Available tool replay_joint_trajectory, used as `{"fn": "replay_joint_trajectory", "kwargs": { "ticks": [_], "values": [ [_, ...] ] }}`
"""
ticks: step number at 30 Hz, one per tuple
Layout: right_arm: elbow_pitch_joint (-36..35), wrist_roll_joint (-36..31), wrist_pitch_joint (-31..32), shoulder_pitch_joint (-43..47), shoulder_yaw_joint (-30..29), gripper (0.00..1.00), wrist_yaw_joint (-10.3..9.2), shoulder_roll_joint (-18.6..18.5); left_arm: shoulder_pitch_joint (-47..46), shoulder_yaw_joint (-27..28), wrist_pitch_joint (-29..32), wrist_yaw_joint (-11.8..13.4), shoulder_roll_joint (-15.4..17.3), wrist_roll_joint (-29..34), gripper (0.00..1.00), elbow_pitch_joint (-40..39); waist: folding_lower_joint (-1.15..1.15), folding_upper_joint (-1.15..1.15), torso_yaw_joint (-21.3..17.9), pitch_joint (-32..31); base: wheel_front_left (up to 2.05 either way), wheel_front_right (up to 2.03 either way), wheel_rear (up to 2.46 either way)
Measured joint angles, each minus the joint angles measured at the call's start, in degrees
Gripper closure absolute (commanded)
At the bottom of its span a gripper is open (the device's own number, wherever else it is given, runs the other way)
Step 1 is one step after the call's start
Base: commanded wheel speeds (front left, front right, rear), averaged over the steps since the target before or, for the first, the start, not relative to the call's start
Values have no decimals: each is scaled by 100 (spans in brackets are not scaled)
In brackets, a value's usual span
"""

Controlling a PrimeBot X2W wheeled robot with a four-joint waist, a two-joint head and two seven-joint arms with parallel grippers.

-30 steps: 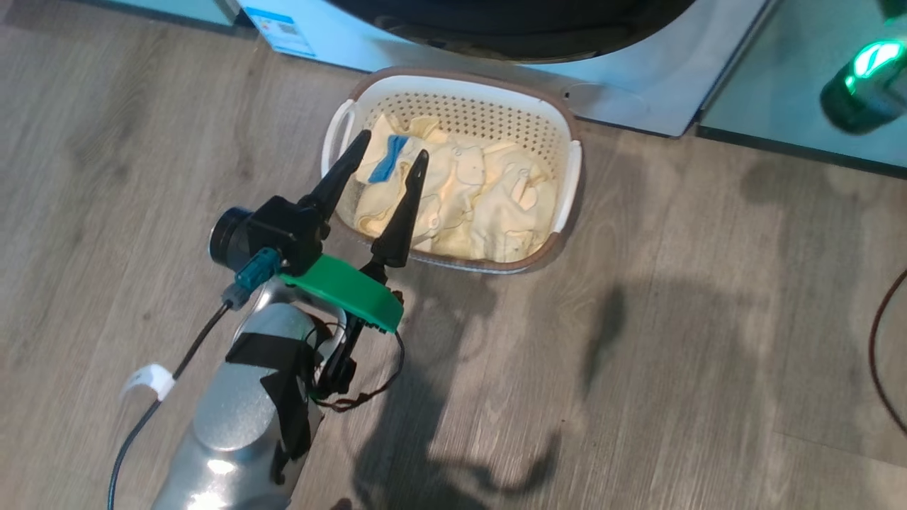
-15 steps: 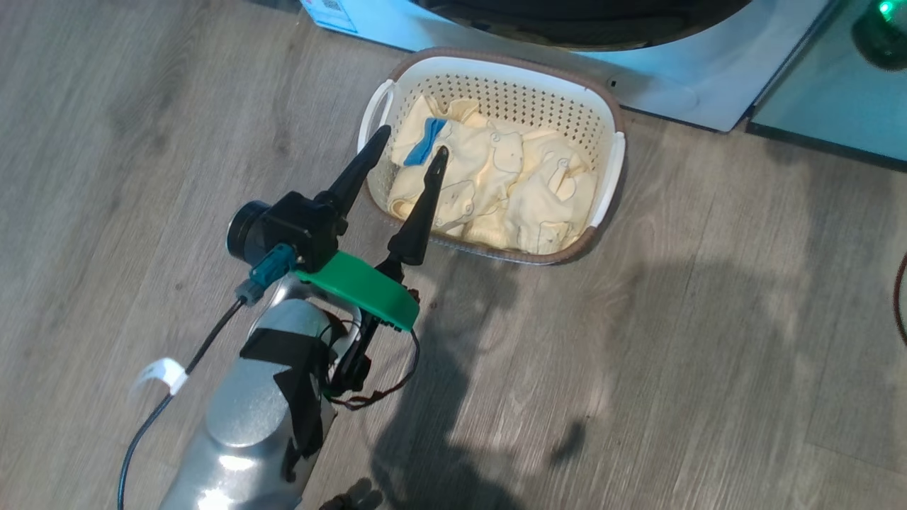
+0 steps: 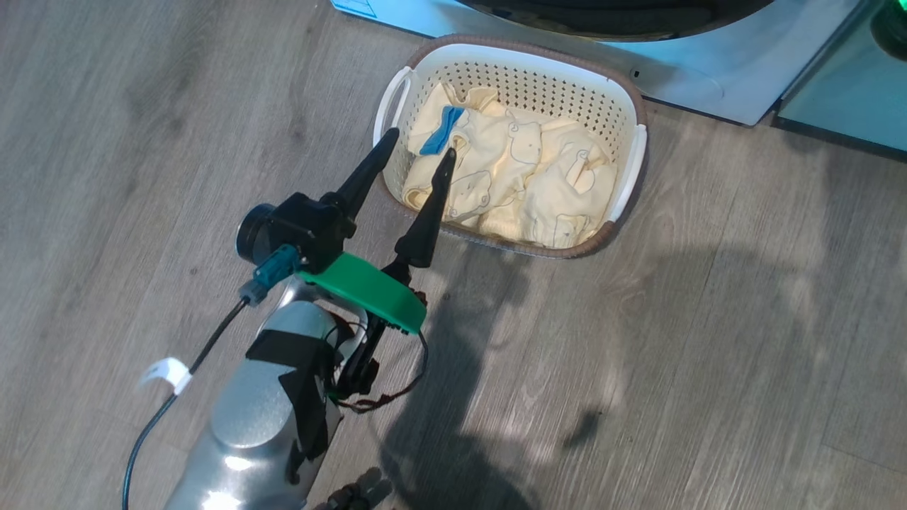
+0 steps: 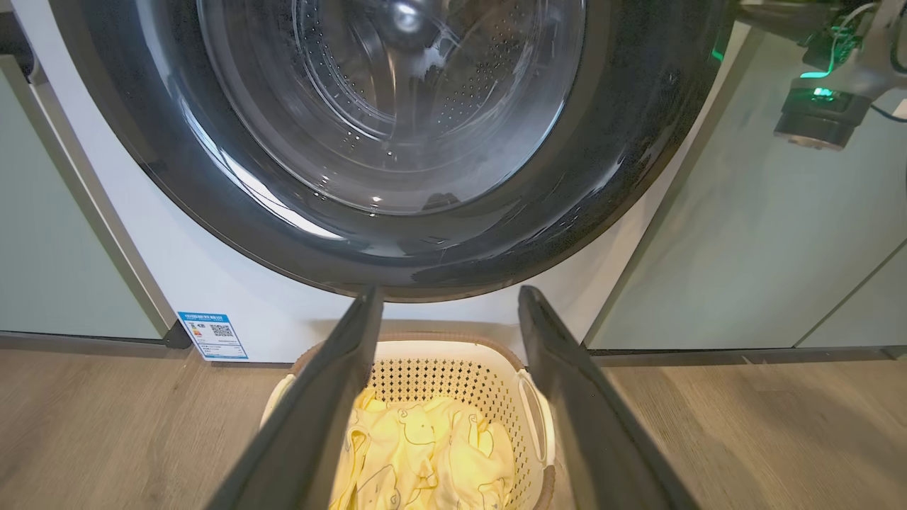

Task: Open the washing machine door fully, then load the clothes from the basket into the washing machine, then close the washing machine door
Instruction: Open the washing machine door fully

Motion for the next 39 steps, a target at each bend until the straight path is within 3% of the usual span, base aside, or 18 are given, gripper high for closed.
{"fn": "replay_joint_trajectory", "kwargs": {
  "ticks": [19,39],
  "values": [
    [183,-264,136,-99,246,100,1,23,-2,-97,0,25,-8,-136,0,-30,0,0,83,35,0,0,0],
    [-97,-407,944,210,514,100,0,158,3,-73,0,55,-9,-88,0,19,0,0,-22,-118,0,0,0]
  ]
}}
